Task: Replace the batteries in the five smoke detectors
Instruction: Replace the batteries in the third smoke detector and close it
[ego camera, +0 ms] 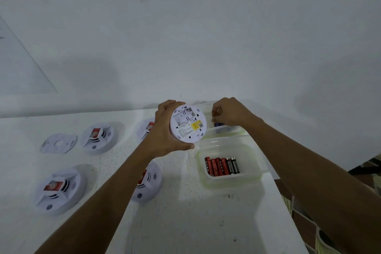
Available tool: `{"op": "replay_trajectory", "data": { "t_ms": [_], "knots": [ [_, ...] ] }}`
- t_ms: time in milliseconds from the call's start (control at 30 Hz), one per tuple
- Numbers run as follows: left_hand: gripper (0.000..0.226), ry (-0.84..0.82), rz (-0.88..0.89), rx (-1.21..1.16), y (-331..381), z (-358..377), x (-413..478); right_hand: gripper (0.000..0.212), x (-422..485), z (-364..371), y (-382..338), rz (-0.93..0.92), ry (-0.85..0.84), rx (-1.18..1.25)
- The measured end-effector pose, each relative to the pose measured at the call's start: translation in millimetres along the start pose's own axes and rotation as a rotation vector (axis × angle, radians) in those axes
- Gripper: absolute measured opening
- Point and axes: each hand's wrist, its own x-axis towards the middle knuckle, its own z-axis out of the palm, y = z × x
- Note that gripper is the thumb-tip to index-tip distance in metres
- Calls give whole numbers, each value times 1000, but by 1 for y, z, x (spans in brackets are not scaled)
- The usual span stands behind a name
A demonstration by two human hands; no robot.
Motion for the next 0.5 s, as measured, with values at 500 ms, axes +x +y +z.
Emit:
{"op": "replay_trajectory", "data": {
  "t_ms": [500],
  "knots": [
    [94, 37, 58, -4, 19, 9, -7, 6, -94, -11, -54, -108, 498, 933]
  ]
}}
